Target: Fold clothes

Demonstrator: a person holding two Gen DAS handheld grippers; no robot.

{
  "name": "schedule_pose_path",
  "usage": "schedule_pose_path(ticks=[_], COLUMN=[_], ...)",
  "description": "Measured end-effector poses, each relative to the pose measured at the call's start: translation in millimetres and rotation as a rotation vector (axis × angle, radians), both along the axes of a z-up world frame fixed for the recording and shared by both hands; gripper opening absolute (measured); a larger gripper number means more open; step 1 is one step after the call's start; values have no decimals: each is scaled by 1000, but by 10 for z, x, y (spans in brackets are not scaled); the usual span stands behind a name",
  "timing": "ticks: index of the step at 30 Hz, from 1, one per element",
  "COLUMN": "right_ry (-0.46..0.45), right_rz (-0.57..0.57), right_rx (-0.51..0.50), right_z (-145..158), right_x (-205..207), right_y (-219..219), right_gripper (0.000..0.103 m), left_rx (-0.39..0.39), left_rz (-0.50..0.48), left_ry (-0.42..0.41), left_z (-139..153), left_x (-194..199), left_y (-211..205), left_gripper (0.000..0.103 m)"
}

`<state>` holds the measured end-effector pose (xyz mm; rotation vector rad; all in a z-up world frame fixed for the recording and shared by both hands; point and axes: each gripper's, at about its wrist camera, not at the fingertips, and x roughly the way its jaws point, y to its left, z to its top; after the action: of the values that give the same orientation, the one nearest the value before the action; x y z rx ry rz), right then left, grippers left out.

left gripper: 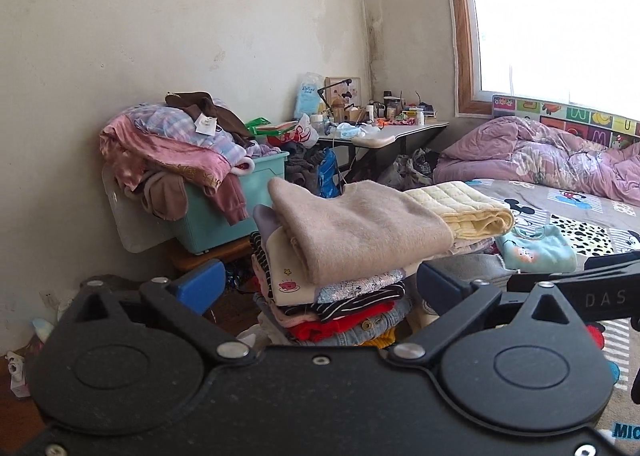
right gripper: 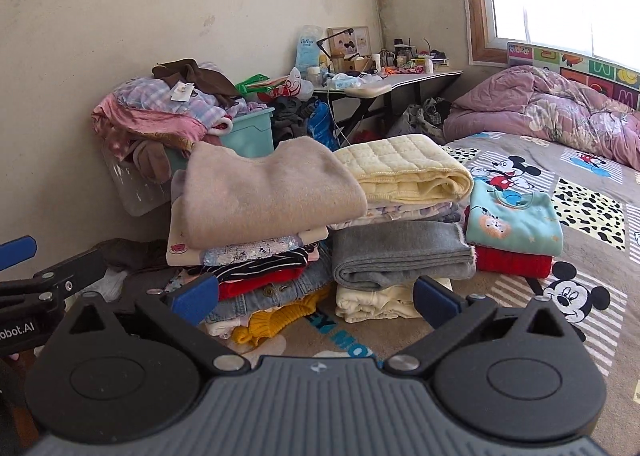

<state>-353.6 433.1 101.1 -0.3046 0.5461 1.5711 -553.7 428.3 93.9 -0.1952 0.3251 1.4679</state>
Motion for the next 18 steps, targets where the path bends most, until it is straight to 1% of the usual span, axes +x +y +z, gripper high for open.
schedule_pose_path(ticks=[3,6,8,11,16,18], right_ry=[-15,3,1,1,6,5], right_rz=[20,30,30,26,30,22], right_rx=[3,-4,-11,-24,-28,-26], right_z=[49,70,58,35,5,3], right_x=[-94,-125,-145,-160,-138,-123], right_y=[-60,-95,-114,-135,-173,-188], right_gripper=[103,103,103,103,103,103], left_rx=[-9,-31,-32,-24,-19,-10], left_rz=[8,11,3,15,35,55], left_ry=[-21,-36,-24,29,12,30], left_z=[33,71,91,97,101,91], left_x=[-52,-69,-40,24,11,31], left_y=[-42,-71,-94,-111,-111,-120], left_gripper=[103,103,103,103,103,103])
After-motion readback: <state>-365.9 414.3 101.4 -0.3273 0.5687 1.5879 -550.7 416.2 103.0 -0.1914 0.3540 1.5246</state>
